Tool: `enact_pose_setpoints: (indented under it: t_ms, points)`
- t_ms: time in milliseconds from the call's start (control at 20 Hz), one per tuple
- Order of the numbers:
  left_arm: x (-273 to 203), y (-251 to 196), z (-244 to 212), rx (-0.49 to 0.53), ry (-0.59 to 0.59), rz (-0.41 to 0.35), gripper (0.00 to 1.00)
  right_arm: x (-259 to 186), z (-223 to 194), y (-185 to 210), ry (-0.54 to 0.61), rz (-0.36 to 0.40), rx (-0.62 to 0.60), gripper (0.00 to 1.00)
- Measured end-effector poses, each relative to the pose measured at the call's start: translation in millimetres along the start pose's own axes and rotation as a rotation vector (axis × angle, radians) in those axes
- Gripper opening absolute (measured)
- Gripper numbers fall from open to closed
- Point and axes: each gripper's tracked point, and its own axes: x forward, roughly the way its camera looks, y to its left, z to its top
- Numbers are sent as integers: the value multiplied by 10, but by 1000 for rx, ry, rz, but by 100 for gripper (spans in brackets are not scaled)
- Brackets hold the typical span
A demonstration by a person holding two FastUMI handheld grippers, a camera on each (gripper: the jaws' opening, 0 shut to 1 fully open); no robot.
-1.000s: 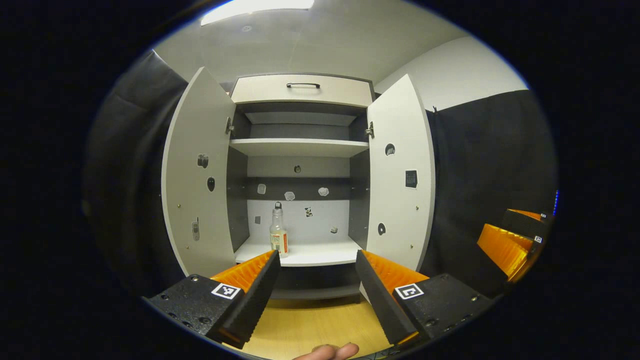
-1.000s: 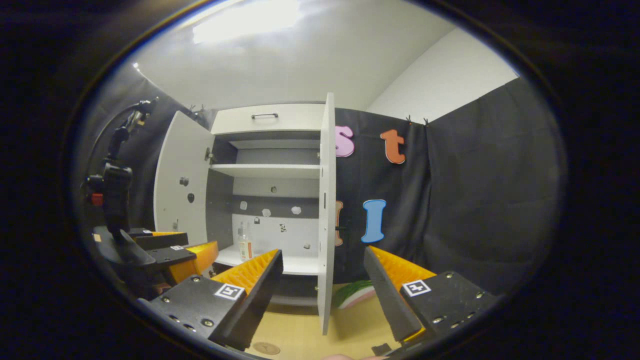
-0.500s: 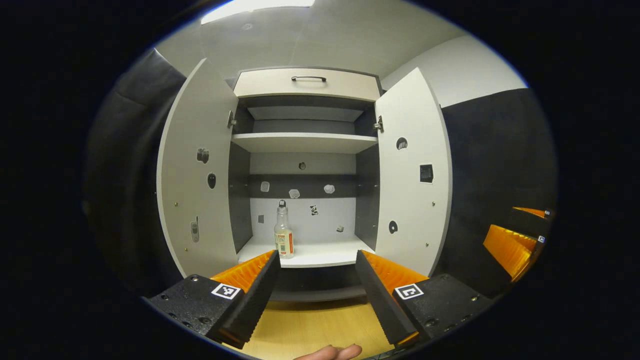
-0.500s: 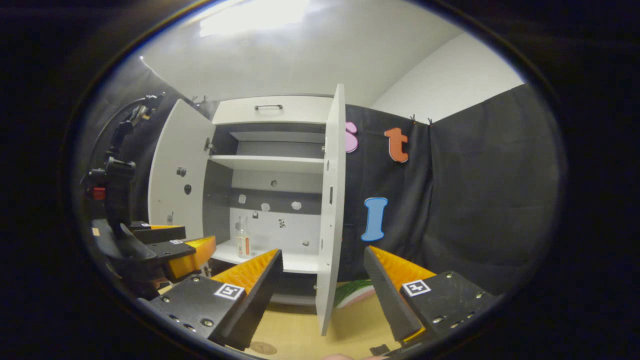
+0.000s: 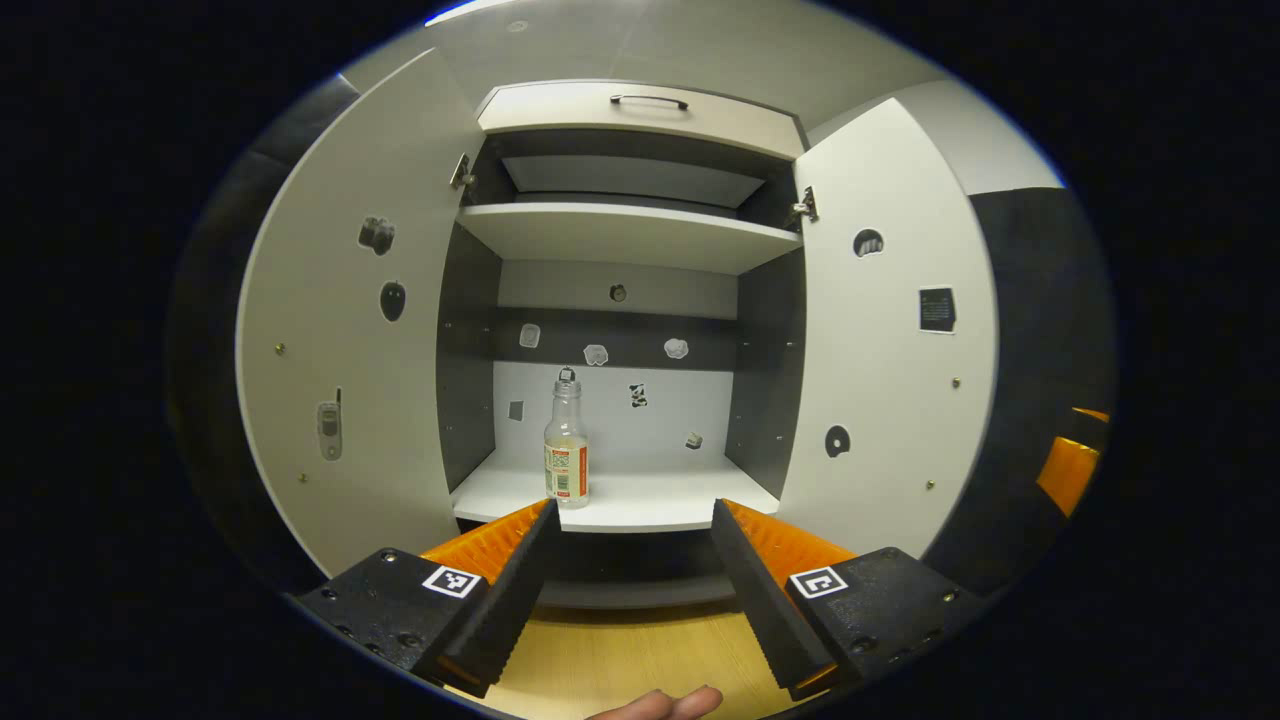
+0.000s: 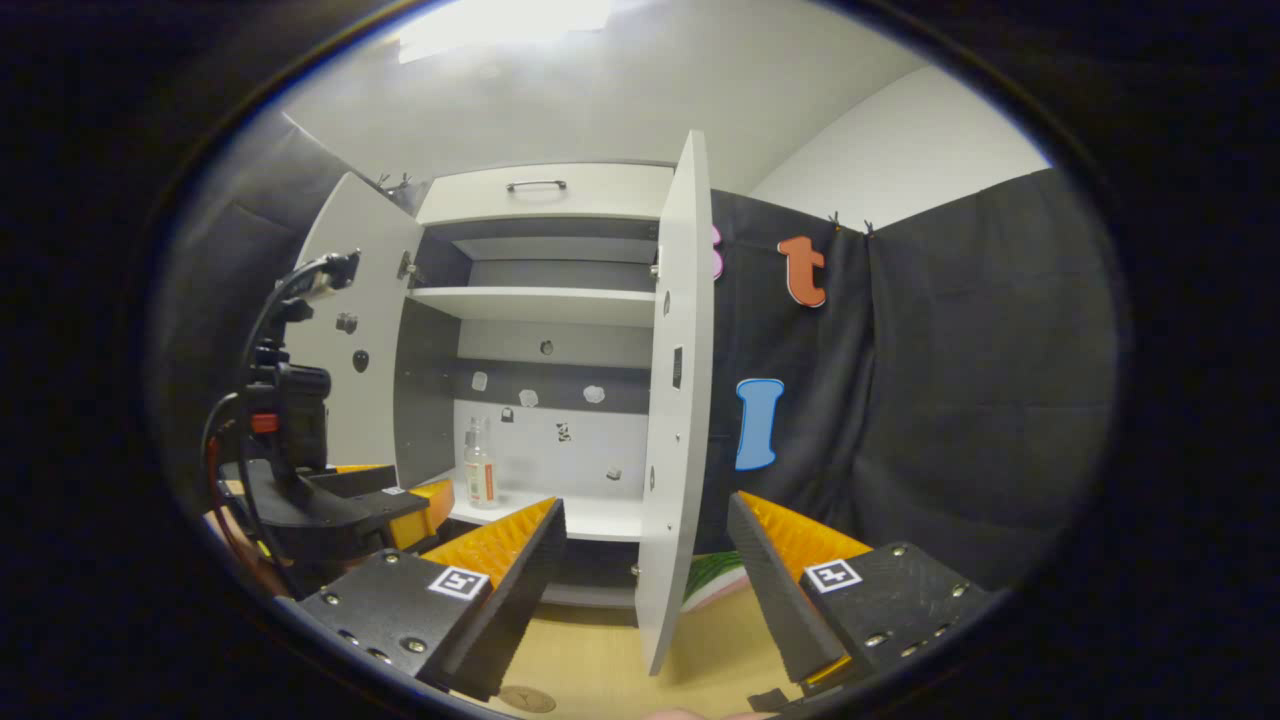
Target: Grasp the bottle in the cabinet with the left hand and place it on the coaster, then close the right door with the right hand and the left door with the left hand.
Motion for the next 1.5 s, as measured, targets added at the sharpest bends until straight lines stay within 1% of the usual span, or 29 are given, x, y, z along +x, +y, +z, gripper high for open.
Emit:
enact_pose_setpoints:
  t_ms: [150,300,400,500,600,900,1100,1200,1300,1350,1400,1500]
  points:
    - [375,197,-135,-8,11,36,96,94,-57,-10,17,-5,-18,99]
    - [703,361,-279,-13,26,73,97,176,-40,56,-2,20,-20,99]
    - [919,434,-357,-9,32,80,97,235,-62,119,-9,43,-8,99]
    - [1173,550,-426,3,31,98,96,278,-86,128,-9,45,11,99]
    - [1478,660,-458,24,29,96,96,304,-111,138,-10,48,18,99]
    - [2242,1031,-632,14,46,114,96,273,-254,88,19,22,9,99]
    - [2554,1140,-628,23,36,118,96,186,-342,102,55,2,49,99]
    - [2666,1208,-644,14,33,130,96,127,-350,93,51,-3,31,99]
    - [2704,1250,-681,3,38,138,96,55,-370,23,58,-35,2,99]
    - [2733,1289,-660,4,28,147,97,17,-362,5,55,-43,-3,100]
    - [2766,1299,-653,11,22,140,96,-23,-353,4,51,-45,-1,99]
    - [2856,1221,-644,24,19,82,96,-86,-375,-21,58,-50,5,99]
